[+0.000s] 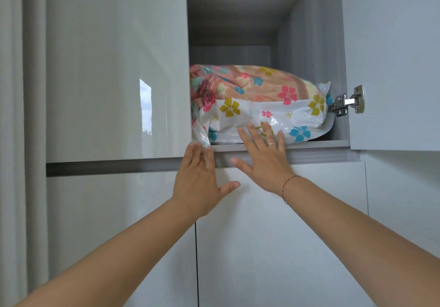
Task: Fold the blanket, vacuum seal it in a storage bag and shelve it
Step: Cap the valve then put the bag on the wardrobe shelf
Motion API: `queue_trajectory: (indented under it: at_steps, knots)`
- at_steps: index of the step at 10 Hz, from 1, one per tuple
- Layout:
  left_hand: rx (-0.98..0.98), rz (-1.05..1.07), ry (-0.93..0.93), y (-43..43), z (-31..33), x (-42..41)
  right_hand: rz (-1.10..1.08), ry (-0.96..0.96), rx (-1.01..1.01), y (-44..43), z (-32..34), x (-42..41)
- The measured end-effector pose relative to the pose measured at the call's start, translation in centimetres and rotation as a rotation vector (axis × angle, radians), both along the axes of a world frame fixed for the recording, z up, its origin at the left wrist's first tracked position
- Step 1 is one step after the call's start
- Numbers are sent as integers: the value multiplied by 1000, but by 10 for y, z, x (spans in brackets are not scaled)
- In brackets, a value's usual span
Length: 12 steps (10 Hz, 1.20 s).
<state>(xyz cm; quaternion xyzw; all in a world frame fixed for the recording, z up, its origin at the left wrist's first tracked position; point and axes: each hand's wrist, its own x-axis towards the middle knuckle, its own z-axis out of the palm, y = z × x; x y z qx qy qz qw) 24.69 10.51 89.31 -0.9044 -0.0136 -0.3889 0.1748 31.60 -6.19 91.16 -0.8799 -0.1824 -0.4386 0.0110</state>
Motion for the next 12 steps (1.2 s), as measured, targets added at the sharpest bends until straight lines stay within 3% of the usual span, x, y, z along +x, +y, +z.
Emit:
queue_trajectory:
  at_steps: [3, 4, 5, 6, 7, 8, 9, 10, 11, 12]
  knots:
    - [-201, -46, 58, -22, 27, 17, 182, 179, 46, -7, 40, 7]
    - [-319, 62, 180, -28, 66, 39, 384, 355, 204, -5, 55, 7]
    - [-295, 137, 285, -33, 91, 55, 376, 340, 166, 9, 60, 12]
    - [-467, -89, 313, -38, 103, 55, 441, 360, 162, 35, 67, 22]
    - [-564, -127, 217, -33, 99, 63, 540, 397, 264, 38, 71, 26]
    - [-463, 24, 222, -35, 91, 54, 603, 374, 322, 32, 65, 21]
    - [-333, -102, -137, -41, 67, 66, 767, 299, 524, 20, 52, 4]
    - [-179, -257, -536, -33, 66, 57, 751, -65, 624, 5, 46, -4]
    - [-158, -348, -461, -17, 79, 68, 213, -464, 479, -20, 43, 5]
    - [-120, -270, -297, -20, 81, 79, -40, -248, 379, -29, 41, 15]
